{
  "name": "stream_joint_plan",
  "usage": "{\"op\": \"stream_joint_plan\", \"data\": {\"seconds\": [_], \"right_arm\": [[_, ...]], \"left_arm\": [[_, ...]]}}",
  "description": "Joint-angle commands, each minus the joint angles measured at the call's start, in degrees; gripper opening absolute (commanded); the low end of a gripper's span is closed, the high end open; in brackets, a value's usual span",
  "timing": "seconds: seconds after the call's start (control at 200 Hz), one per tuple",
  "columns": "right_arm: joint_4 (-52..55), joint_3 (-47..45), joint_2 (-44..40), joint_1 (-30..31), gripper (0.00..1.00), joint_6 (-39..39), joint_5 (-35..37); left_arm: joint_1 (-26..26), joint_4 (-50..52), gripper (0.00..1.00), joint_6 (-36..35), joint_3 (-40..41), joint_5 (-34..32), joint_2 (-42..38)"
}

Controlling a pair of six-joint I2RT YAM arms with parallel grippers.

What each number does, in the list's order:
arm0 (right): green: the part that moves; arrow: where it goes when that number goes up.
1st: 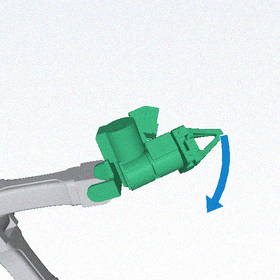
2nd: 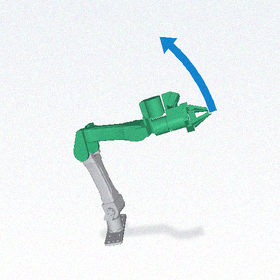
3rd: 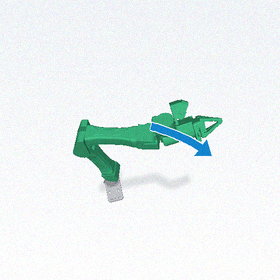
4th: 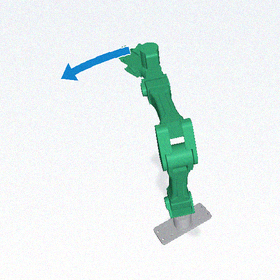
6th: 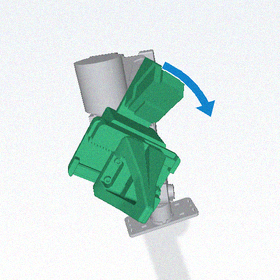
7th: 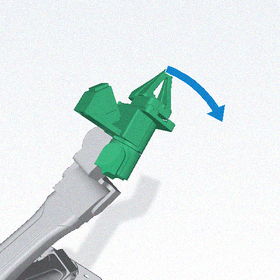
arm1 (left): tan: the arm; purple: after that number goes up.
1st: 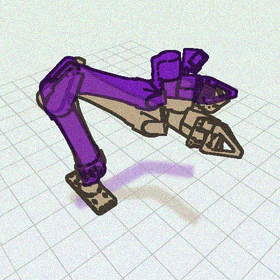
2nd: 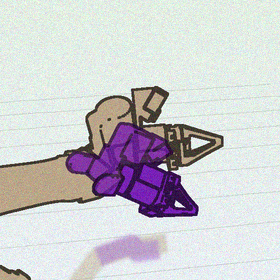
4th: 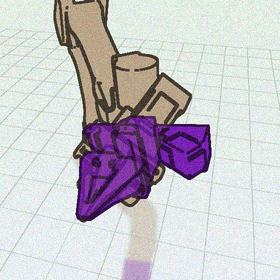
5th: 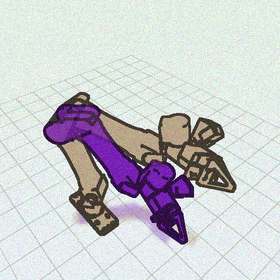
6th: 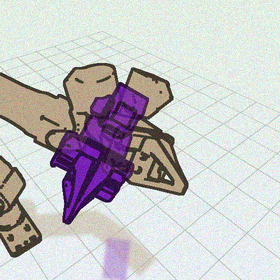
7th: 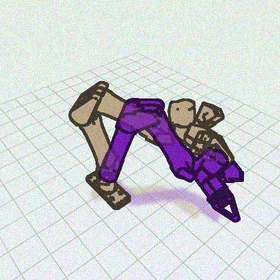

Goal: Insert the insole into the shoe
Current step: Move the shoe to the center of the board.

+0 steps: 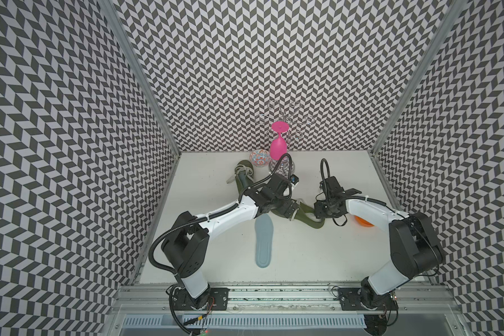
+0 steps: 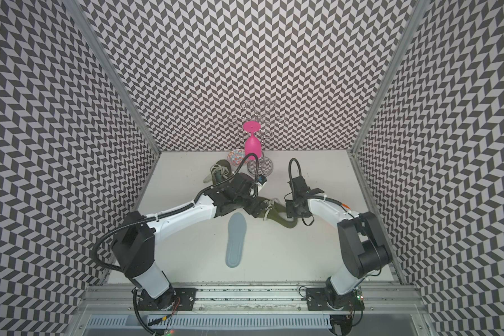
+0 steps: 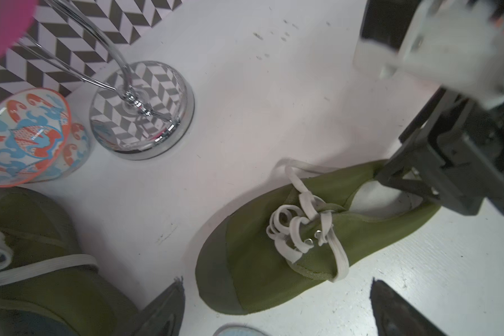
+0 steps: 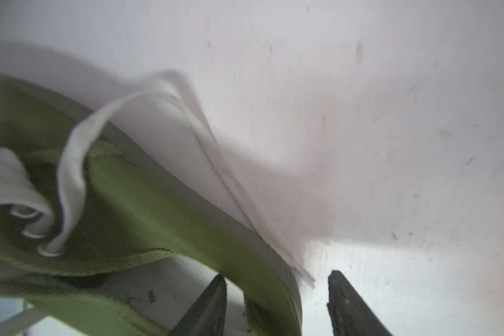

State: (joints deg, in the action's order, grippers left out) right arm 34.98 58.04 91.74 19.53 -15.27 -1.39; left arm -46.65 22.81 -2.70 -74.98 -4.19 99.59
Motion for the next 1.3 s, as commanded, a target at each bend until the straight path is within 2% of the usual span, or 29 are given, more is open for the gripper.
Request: {"op": "stream_joint_plan", "data": {"seconds": [0.0, 0.215, 0.486, 0.746, 0.916, 1.096, 1.187, 1.292], "right_arm": [[-0.30, 0.24, -2.76, -0.19, 0.58, -2.60, -3.43], [-2.50, -5.31, -5.32, -0.19, 0.58, -4.80, -5.02], [-6.93, -5.47, -3.27, -0.52, 0.62, -6.79, -1.39], [-7.87, -2.98, -1.36, -1.75, 0.60, -7.01, -0.99], [-8.16, -4.19, -0.86, -2.85, 0.58, -6.38, -1.76], [-10.79, -3.69, -0.51, -2.83, 0.59, -1.85, -5.73], [-8.71, -1.34, 2.15, -2.65, 0.51, -0.40, -7.39], [-9.52, -2.81, 2.57, -1.88, 0.44, -0.64, -9.39]], "left_arm": [[-0.99, 3.08, 1.00, 3.52, -3.92, -5.15, 2.95], [-2.61, 8.44, 1.00, 9.88, -13.45, -6.73, 11.12], [-3.09, 9.07, 1.00, 20.16, -16.30, -9.50, 14.33], [-4.45, 9.51, 1.00, 18.78, -19.42, -9.33, 18.17], [-5.64, 14.25, 1.00, 18.06, -23.72, -12.38, 22.60], [-4.97, 13.31, 1.00, 21.64, -18.72, -11.05, 19.06], [-3.93, 12.74, 0.97, 22.53, -16.08, -8.75, 16.44], [-2.68, 13.43, 1.00, 24.34, -16.00, -4.80, 14.12]]}}
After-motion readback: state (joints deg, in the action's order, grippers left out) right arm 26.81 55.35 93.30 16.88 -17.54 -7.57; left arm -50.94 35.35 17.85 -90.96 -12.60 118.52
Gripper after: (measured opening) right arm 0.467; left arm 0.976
